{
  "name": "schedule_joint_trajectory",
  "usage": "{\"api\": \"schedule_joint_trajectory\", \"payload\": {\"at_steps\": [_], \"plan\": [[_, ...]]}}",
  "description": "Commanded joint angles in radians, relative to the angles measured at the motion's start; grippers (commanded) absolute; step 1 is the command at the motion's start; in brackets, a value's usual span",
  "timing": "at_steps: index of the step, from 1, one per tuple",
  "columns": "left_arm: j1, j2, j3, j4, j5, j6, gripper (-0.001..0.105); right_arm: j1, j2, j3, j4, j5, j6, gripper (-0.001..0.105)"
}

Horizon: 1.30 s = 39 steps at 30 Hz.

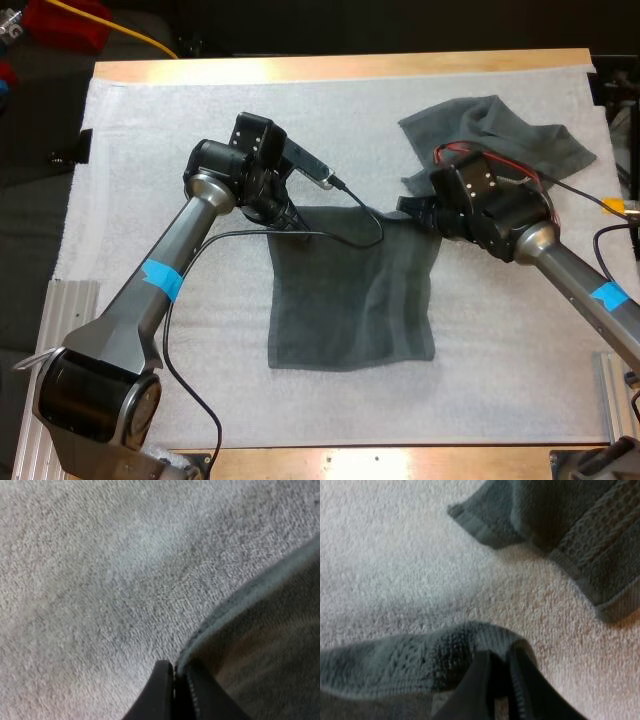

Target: Pick towel from pile, fold and stack

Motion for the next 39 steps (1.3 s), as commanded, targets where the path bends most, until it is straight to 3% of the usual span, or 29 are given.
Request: {"api": "schedule_joint_trajectory", "payload": {"at_steps": [1, 4, 6, 8, 9, 14, 16, 22, 27, 35, 39], "plan": [[0.0, -0.003, -0.001, -0.016, -0.017, -0.014, 0.002, -0.004, 0.0, -0.002, -0.006, 0.012, 0.002, 0.001], [0.0, -0.003, -0.001, -0.025, -0.023, -0.014, 0.02, -0.004, 0.0, -0.002, -0.008, 0.018, 0.003, 0.002], [0.0, -0.003, -0.001, -0.027, -0.022, -0.014, 0.04, -0.004, 0.0, -0.002, -0.008, 0.019, 0.003, 0.006], [0.0, -0.003, -0.001, -0.032, -0.025, -0.014, 0.063, -0.004, 0.0, -0.002, -0.011, 0.019, 0.003, 0.018], [0.0, -0.003, -0.001, -0.034, -0.031, -0.015, 0.069, -0.004, 0.0, -0.002, -0.014, 0.019, 0.003, 0.025], [0.0, -0.011, -0.001, -0.019, -0.044, -0.019, 0.06, -0.004, 0.0, -0.002, -0.049, -0.012, -0.037, 0.076], [0.0, -0.022, -0.001, -0.011, -0.042, -0.019, 0.058, -0.004, 0.0, -0.002, -0.054, -0.042, -0.07, 0.083], [0.0, -0.104, -0.001, 0.021, -0.034, -0.019, 0.058, 0.0, -0.016, -0.002, 0.027, -0.079, -0.173, 0.083], [-0.002, -0.21, -0.001, 0.088, 0.007, -0.037, 0.069, 0.0, -0.086, -0.002, 0.163, -0.079, -0.252, 0.083], [-0.006, -0.31, -0.001, 0.189, 0.008, -0.051, 0.069, 0.0, -0.184, -0.002, 0.252, -0.121, -0.269, 0.081], [-0.006, -0.39, -0.001, 0.242, 0.06, -0.094, 0.069, 0.023, -0.255, -0.002, 0.298, -0.137, -0.272, 0.081]]}}
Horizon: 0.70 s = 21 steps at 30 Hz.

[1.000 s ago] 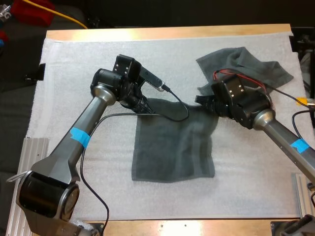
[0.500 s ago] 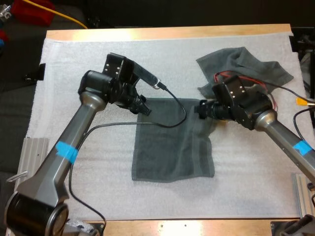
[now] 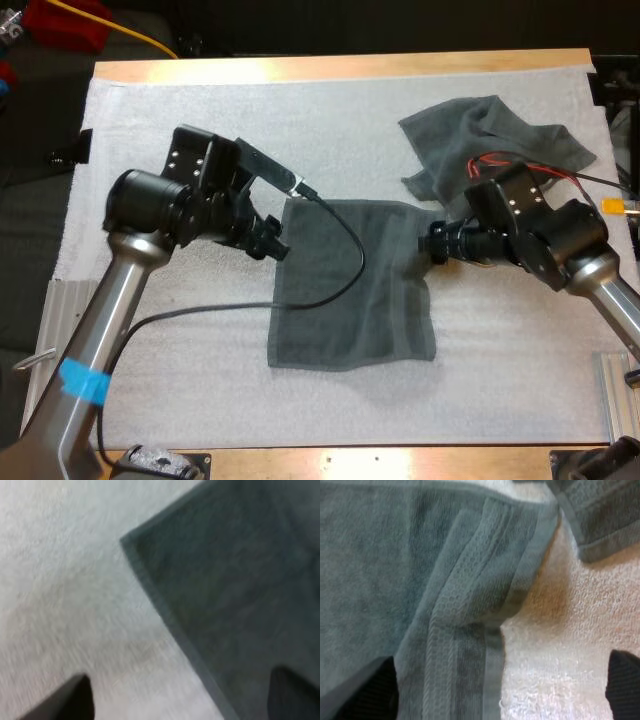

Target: Pick towel from pile, fold and stack

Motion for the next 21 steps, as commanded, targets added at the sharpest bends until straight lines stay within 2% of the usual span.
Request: {"api": "schedule_joint_trajectory", "payload": {"at_steps": [1, 10, 14, 15, 18, 21], "plan": [[-0.006, -0.019, -0.001, 0.016, 0.014, -0.022, 0.069, 0.013, -0.02, -0.002, 0.02, -0.014, -0.012, 0.081], [-0.006, -0.171, -0.001, 0.118, 0.014, -0.053, 0.069, 0.151, -0.103, -0.002, 0.09, -0.011, 0.025, 0.081], [-0.006, -0.261, 0.047, 0.127, 0.059, -0.08, 0.069, 0.171, -0.142, -0.002, 0.141, -0.011, 0.061, 0.081], [-0.006, -0.323, 0.108, 0.127, 0.095, -0.115, 0.069, 0.171, -0.162, -0.002, 0.156, -0.011, 0.061, 0.081], [-0.006, -0.424, 0.211, 0.127, 0.102, -0.159, 0.069, 0.171, -0.195, -0.002, 0.198, -0.011, 0.062, 0.081], [-0.006, -0.474, 0.265, 0.13, 0.114, -0.171, 0.069, 0.171, -0.215, -0.002, 0.215, -0.011, 0.075, 0.081]]}}
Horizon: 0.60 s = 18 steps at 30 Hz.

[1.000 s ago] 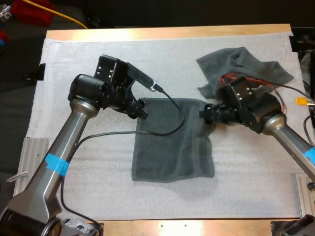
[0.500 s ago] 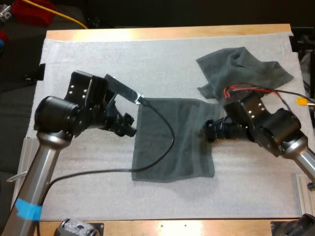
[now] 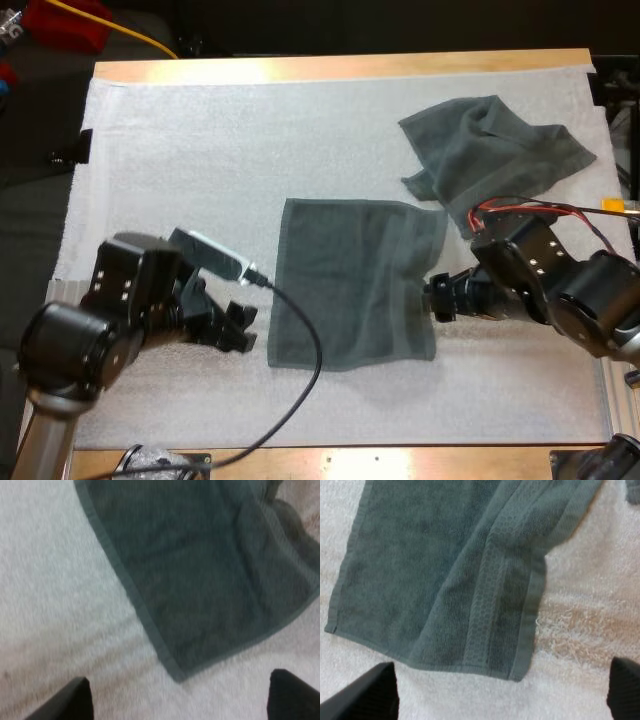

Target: Pick towel from pile, fold and stack

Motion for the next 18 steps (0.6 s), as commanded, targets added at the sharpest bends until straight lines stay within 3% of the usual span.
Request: {"api": "schedule_joint_trajectory", "payload": {"at_steps": [1, 3, 10, 15, 17, 18], "plan": [[-0.006, -0.025, 0.02, 0.006, 0.018, -0.022, 0.069, 0.003, -0.019, -0.002, 0.025, -0.002, 0.01, 0.081], [-0.006, -0.087, 0.078, 0.006, 0.025, -0.041, 0.069, 0.003, -0.042, -0.002, 0.038, -0.002, 0.031, 0.081], [-0.006, -0.158, 0.16, 0.006, 0.048, -0.079, 0.069, 0.003, -0.095, 0.027, 0.044, -0.006, 0.056, 0.081], [-0.006, -0.159, 0.19, 0.006, 0.054, -0.084, 0.069, 0.001, -0.143, 0.129, 0.018, -0.006, 0.058, 0.081], [-0.006, -0.159, 0.205, 0.006, 0.054, -0.084, 0.069, 0.0, -0.165, 0.195, -0.028, -0.028, 0.088, 0.081], [-0.006, -0.159, 0.215, 0.006, 0.058, -0.084, 0.069, 0.0, -0.175, 0.284, -0.103, -0.074, 0.136, 0.081]]}}
